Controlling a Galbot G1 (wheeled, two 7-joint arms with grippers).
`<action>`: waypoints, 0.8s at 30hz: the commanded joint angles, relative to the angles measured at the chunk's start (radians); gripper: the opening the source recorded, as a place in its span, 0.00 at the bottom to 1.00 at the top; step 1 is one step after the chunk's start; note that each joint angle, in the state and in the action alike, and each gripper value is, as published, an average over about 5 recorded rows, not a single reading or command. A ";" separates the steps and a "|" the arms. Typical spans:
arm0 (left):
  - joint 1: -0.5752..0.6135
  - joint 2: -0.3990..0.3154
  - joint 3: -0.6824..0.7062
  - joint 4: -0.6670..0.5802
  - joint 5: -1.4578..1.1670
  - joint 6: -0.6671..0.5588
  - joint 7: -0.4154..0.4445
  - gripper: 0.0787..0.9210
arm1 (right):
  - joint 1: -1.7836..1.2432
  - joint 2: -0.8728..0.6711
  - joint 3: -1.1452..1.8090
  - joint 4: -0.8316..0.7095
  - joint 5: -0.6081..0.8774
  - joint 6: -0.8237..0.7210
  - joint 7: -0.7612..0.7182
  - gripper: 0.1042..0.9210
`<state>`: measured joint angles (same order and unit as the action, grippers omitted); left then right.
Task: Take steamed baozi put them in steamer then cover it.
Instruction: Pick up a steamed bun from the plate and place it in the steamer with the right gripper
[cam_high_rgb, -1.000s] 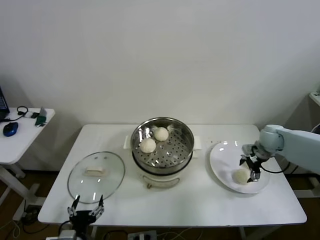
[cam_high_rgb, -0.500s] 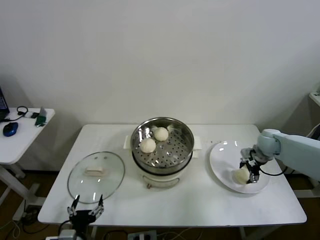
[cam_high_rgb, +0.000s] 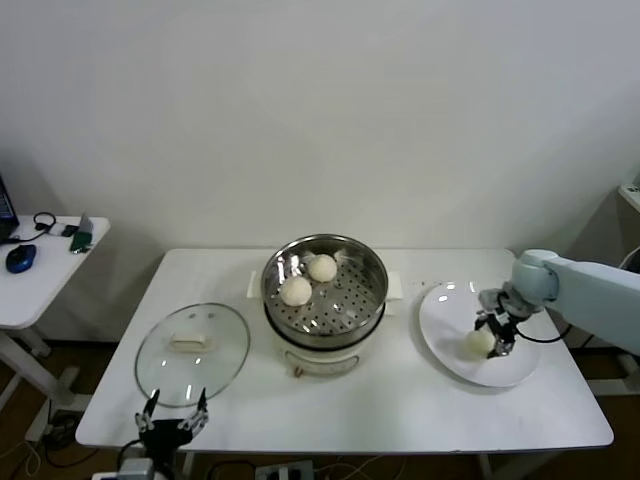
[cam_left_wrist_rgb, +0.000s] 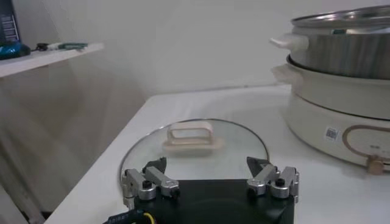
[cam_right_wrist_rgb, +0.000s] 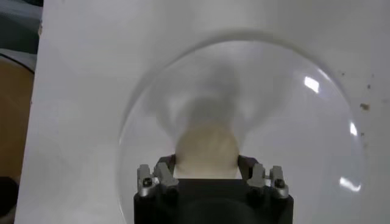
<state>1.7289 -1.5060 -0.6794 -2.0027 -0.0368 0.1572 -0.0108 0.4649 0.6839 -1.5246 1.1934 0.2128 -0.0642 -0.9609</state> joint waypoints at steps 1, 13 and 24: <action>0.000 0.002 0.000 0.000 0.001 0.002 -0.006 0.88 | 0.431 0.097 -0.195 0.037 0.093 0.177 -0.074 0.70; -0.008 0.000 0.004 -0.005 0.002 0.010 -0.014 0.88 | 0.693 0.372 -0.111 0.135 0.175 0.361 -0.108 0.71; -0.011 0.001 -0.008 -0.013 0.000 0.016 -0.018 0.88 | 0.474 0.593 -0.055 0.286 -0.087 0.473 -0.015 0.71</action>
<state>1.7190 -1.5063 -0.6860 -2.0142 -0.0369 0.1719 -0.0270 0.9992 1.0783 -1.6049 1.3791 0.2781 0.2967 -1.0181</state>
